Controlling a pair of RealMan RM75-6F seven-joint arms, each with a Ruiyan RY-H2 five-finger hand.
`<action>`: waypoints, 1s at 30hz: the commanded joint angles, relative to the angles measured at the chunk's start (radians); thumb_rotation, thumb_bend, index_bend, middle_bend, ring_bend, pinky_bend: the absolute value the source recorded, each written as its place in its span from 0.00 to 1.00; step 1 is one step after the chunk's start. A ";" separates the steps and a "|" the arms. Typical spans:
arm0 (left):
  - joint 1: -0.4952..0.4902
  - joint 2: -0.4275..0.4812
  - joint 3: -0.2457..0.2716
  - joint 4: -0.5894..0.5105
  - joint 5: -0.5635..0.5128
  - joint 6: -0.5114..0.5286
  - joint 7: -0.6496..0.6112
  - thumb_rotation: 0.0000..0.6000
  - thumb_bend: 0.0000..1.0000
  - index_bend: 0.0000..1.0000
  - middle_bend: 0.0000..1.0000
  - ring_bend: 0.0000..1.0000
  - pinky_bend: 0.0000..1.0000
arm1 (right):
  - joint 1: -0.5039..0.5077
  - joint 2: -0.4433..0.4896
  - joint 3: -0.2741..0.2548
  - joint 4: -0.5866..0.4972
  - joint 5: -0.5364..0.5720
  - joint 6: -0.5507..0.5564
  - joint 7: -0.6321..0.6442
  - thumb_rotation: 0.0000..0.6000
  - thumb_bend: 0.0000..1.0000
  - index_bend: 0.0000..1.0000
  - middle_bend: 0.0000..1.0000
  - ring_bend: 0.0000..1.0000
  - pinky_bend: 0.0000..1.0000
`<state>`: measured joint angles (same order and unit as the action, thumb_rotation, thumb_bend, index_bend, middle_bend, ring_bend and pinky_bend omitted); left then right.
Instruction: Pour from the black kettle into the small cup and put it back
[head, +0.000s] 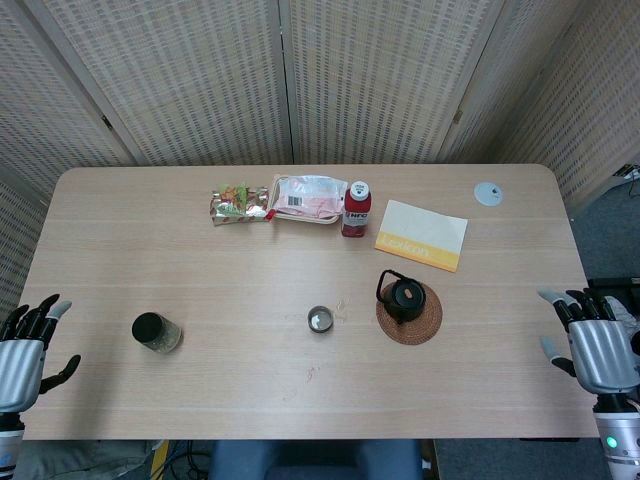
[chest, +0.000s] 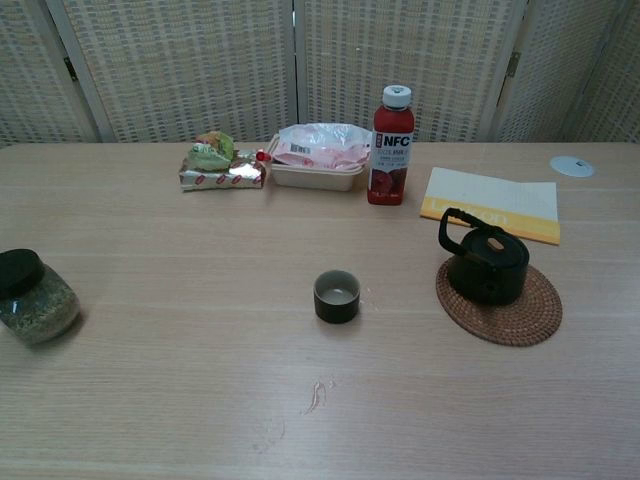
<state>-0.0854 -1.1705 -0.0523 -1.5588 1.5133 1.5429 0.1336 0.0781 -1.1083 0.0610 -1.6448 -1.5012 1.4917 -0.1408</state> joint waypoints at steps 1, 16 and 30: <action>0.002 0.003 0.003 -0.004 0.000 -0.001 0.001 1.00 0.25 0.13 0.10 0.17 0.09 | -0.001 -0.001 -0.001 0.002 0.000 0.000 0.002 1.00 0.27 0.23 0.31 0.21 0.17; 0.009 0.017 0.008 -0.028 0.000 -0.002 0.014 1.00 0.25 0.14 0.10 0.17 0.09 | 0.053 0.039 -0.014 -0.022 -0.066 -0.071 0.028 1.00 0.30 0.24 0.33 0.23 0.17; 0.027 0.029 0.013 -0.046 -0.001 0.014 0.031 1.00 0.25 0.14 0.10 0.17 0.09 | 0.224 0.072 0.002 -0.071 -0.092 -0.300 0.040 1.00 0.62 0.24 0.33 0.23 0.17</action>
<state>-0.0586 -1.1420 -0.0393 -1.6050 1.5123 1.5572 0.1649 0.2793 -1.0370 0.0568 -1.7105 -1.5928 1.2161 -0.0975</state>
